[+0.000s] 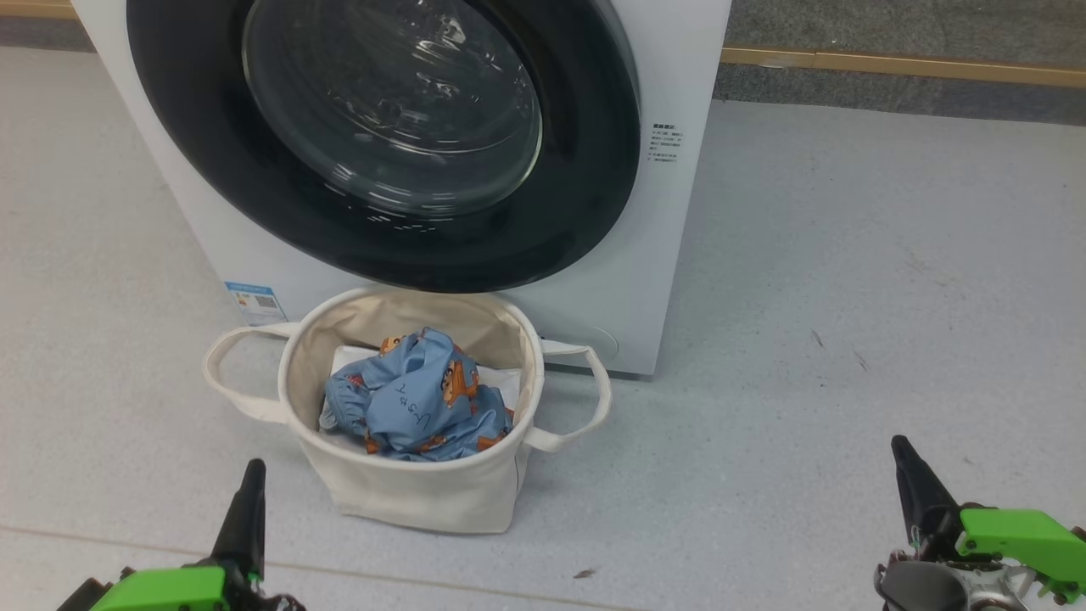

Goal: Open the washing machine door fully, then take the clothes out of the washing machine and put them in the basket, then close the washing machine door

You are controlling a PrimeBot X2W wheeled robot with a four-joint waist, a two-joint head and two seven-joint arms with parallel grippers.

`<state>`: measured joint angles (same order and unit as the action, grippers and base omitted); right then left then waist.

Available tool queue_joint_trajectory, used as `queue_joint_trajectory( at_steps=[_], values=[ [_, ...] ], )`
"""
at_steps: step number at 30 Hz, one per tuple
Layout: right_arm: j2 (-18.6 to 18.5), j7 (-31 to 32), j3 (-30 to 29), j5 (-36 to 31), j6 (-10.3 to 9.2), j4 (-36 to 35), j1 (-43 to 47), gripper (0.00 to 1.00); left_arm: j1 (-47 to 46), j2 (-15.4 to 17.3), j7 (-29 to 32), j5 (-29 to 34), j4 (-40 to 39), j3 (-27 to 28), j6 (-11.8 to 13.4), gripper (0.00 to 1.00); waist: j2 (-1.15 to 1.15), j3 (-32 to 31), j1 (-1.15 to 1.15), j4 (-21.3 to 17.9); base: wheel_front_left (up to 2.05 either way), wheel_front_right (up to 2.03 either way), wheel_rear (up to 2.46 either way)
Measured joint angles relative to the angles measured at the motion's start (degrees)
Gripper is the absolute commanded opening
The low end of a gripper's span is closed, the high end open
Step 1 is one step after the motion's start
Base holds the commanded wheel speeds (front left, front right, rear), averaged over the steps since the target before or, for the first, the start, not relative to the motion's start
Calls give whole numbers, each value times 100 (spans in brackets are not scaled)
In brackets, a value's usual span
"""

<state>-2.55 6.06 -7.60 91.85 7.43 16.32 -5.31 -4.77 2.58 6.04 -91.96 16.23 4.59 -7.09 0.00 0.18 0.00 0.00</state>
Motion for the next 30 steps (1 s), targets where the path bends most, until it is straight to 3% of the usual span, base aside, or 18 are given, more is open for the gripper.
queue_joint_trajectory(
  at_steps=[30],
  values=[
    [0, 0, 0, 0, 0, 0, 0, 0, 0, 0, 0, 1, -1, 0, 0, 0, 0, 0, 0, 0, 0, 0, 0]
  ],
)
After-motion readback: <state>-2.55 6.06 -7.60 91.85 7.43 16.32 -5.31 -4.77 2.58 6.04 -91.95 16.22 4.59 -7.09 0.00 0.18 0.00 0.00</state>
